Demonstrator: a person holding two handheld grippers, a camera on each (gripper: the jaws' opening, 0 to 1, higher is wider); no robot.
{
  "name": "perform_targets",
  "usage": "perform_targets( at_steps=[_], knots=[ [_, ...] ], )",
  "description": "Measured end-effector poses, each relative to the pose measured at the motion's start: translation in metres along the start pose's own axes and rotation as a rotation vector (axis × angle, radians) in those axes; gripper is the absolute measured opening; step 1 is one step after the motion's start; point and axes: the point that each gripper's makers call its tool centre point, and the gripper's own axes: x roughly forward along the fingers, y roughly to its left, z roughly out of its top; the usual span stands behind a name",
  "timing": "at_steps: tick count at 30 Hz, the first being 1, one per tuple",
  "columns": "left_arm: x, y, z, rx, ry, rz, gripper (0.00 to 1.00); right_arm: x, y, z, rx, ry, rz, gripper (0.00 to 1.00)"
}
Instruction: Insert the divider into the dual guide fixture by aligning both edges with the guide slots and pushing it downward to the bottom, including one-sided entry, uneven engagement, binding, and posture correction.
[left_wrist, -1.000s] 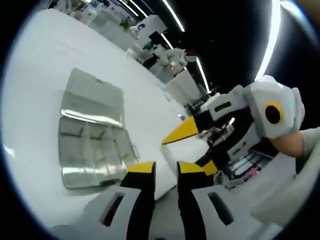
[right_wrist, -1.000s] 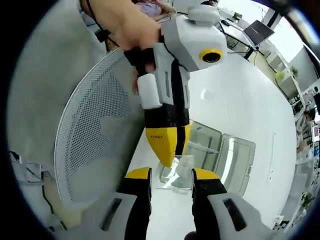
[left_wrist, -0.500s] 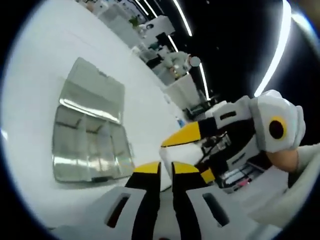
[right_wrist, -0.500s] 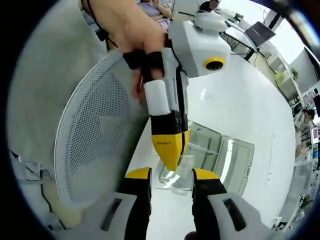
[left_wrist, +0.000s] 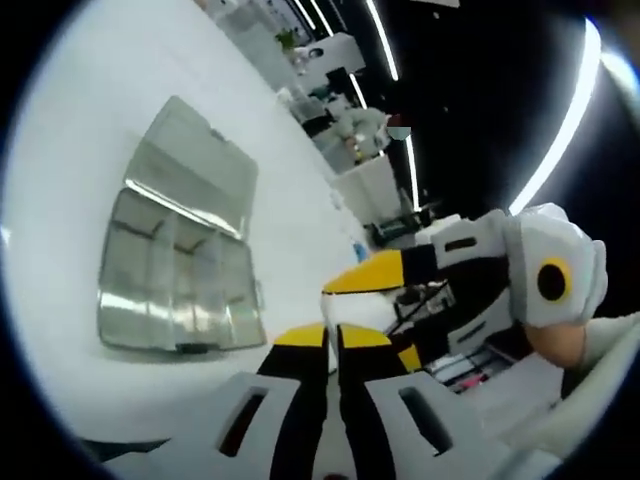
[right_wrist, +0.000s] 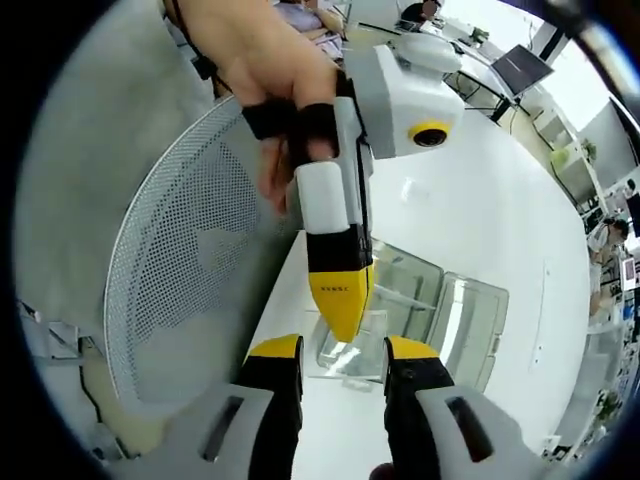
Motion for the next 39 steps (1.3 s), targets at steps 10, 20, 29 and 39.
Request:
perform_targets(
  at_steps=[10, 20, 29, 39],
  knots=[
    [-0.004, 0.005, 0.009, -0.014, -0.027, 0.004, 0.00, -0.003, -0.012, -0.003, 0.012, -0.012, -0.037, 0.26],
    [-0.003, 0.000, 0.015, 0.095, -0.033, -0.026, 0.00, -0.010, -0.022, -0.008, 0.071, -0.047, -0.046, 0.25],
    [-0.003, -0.010, 0.013, 0.251, -0.019, -0.072, 0.00, -0.021, -0.027, -0.011, 0.117, -0.090, -0.013, 0.17],
    [-0.004, -0.022, 0.010, 0.401, 0.007, -0.106, 0.00, -0.029, -0.027, -0.007, 0.117, -0.110, 0.044, 0.08]
  ],
)
